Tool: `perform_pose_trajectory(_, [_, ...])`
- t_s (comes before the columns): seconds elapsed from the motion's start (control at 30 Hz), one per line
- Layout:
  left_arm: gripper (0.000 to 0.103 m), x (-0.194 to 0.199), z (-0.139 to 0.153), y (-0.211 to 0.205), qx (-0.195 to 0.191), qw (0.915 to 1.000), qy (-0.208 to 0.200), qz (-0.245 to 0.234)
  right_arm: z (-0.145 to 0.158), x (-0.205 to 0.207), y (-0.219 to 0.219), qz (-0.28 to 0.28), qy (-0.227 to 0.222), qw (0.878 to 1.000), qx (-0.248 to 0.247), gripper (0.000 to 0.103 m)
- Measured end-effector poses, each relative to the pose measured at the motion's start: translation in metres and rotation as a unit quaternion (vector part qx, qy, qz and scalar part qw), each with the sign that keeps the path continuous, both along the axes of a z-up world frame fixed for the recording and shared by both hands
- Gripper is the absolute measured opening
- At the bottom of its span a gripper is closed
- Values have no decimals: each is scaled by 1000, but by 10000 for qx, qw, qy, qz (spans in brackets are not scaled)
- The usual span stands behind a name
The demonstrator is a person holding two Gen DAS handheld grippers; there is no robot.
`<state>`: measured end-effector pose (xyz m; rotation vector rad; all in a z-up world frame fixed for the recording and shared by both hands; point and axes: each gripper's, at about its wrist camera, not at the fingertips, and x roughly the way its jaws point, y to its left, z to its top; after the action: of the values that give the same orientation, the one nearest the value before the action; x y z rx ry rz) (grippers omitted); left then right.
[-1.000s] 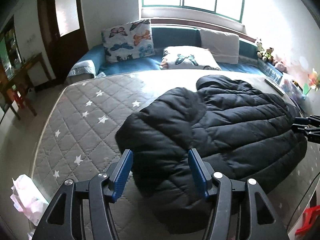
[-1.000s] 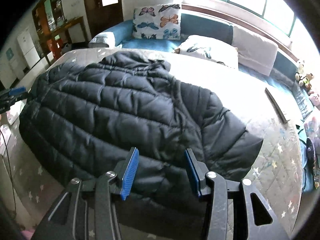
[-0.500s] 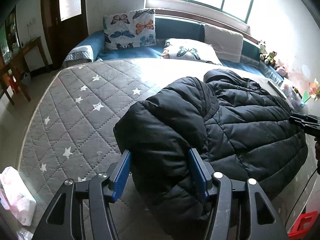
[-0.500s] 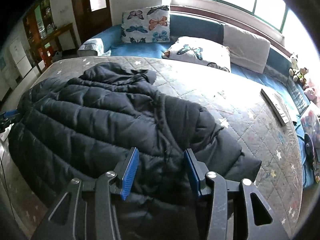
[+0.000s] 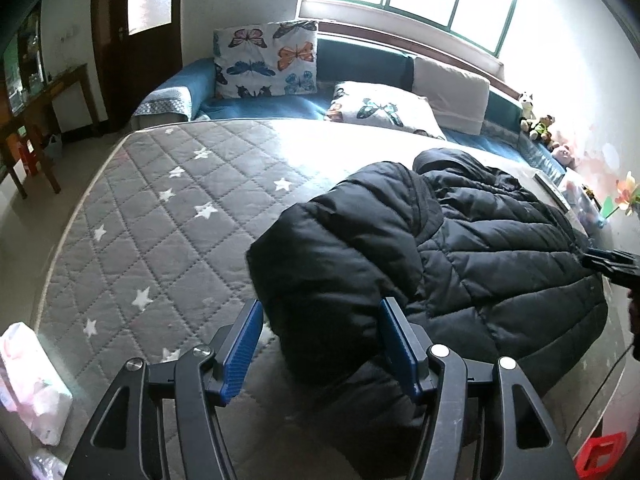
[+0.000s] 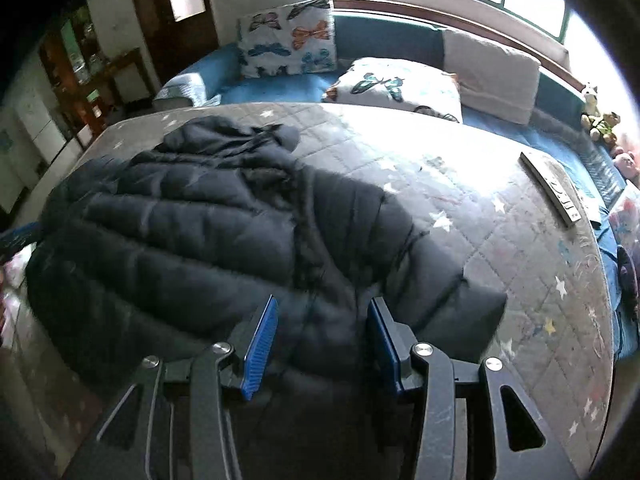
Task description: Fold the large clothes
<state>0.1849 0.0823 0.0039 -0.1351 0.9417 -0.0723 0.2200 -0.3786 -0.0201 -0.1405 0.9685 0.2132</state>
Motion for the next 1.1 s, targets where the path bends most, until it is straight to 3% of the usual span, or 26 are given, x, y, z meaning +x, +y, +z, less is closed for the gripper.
perform_pose_trajectory(0.23, [81,-6,-15,6,-217,9995,116,206,-23,-27,0,147,289,9986,-414,51])
perform_pose_trajectory(0.33, [84,-5,-24,11,-378,9986,192,319,-32,-26,-2,132,341,9986,-392,51])
perform_pose_trajectory(0.47, [84,-5,-28,20,-869,9949,314,397,-21,-23,-2,68,364,9987,-354,51])
perform_pose_trajectory(0.63, [85,-1,-39,29,-1612,9851,447,392,-2,-24,-19,-136,137,9995,251,55])
perform_pose_trajectory(0.7, [85,0,-44,30,-1798,9819,434,402,-1,-23,-31,-270,145,9981,532,62])
perform_pose_trajectory(0.9, [86,3,-56,30,-2309,9714,422,366,-9,-17,-52,-474,236,9919,1156,64])
perform_pose_trajectory(1.0, [87,5,-63,30,-2523,9660,414,374,-13,-17,-57,-545,251,9893,1329,69])
perform_pose_trajectory(1.07, [91,6,-66,27,-2524,9660,412,387,-14,-17,-60,-603,219,9868,1486,74])
perform_pose_trajectory(1.1, [98,6,-67,25,-2429,9681,429,445,-16,-16,-64,-653,217,9845,1616,75])
